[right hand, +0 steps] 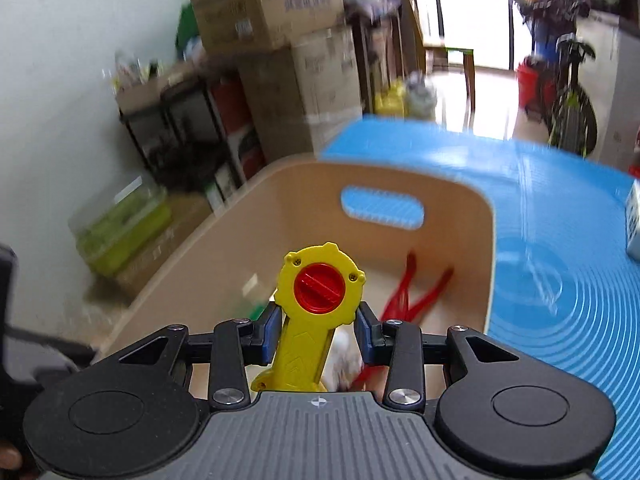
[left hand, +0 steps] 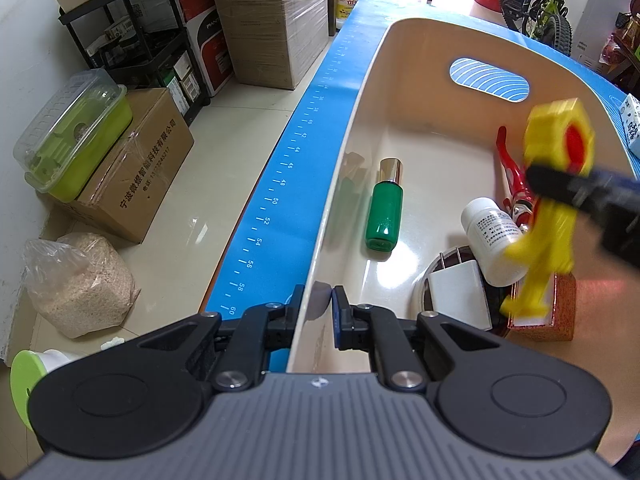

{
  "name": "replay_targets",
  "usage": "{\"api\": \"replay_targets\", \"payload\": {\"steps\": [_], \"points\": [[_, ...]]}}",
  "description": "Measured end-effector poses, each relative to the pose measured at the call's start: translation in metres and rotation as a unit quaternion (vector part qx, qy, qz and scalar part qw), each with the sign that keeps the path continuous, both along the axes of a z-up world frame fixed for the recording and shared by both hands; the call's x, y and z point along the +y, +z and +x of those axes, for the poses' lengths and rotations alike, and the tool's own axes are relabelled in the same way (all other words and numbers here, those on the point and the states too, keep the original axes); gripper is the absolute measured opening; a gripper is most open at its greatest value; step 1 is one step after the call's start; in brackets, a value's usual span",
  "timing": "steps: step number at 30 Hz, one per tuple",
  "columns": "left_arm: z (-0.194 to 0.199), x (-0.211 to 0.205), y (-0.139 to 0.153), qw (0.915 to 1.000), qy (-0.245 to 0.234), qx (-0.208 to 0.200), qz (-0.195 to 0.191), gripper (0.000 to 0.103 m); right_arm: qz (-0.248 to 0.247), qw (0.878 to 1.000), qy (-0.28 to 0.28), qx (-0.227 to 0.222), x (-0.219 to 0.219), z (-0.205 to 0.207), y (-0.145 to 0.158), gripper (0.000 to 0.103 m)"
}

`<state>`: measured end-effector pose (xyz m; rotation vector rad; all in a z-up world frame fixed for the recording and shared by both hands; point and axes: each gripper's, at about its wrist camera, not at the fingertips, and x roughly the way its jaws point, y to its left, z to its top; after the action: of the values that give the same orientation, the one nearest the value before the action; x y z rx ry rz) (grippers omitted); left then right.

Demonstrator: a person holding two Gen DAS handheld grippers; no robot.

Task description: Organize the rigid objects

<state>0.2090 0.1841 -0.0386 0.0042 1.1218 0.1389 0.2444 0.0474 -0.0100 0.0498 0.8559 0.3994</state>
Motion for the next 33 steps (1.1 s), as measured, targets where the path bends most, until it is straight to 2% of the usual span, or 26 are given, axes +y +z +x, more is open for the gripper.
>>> {"api": "replay_targets", "payload": {"steps": [3,6,9,11,14,16,18,20,33], "points": [[0.000,0.000,0.000,1.0000,0.000,0.000,0.001,0.015,-0.019,1.000,0.002,0.024,0.001,-0.001,-0.009,0.046],[0.000,0.000,0.000,1.0000,0.000,0.000,0.001,0.015,-0.028,0.999,0.012,0.020,0.001,-0.008,-0.008,0.049],[0.000,0.000,0.000,1.0000,0.000,0.001,0.002,0.015,-0.031,0.999,0.019,0.018,0.000,-0.013,-0.001,0.064],[0.000,0.000,0.001,1.0000,0.002,0.002,0.004,0.016,-0.030,0.999,0.012,0.007,-0.001,-0.017,0.007,0.087],[-0.001,-0.003,0.002,0.9999,0.003,0.004,0.015,0.017,-0.023,1.000,0.003,-0.018,-0.007,-0.026,0.022,0.093],[-0.001,-0.005,0.004,0.9997,0.005,0.005,0.021,0.021,-0.025,0.999,-0.001,-0.028,-0.013,-0.031,0.031,0.097],[-0.003,-0.008,0.009,0.9997,0.006,0.000,0.025,0.063,-0.027,0.999,-0.008,-0.039,-0.020,-0.037,0.040,0.098],[-0.008,-0.012,0.019,0.9993,0.003,-0.023,0.029,0.074,-0.029,0.998,-0.017,-0.045,-0.030,-0.042,0.048,0.099],[-0.050,-0.074,0.084,0.9907,-0.042,-0.121,0.045,0.075,-0.051,0.992,-0.082,-0.077,-0.109,-0.086,0.092,0.101]]}}
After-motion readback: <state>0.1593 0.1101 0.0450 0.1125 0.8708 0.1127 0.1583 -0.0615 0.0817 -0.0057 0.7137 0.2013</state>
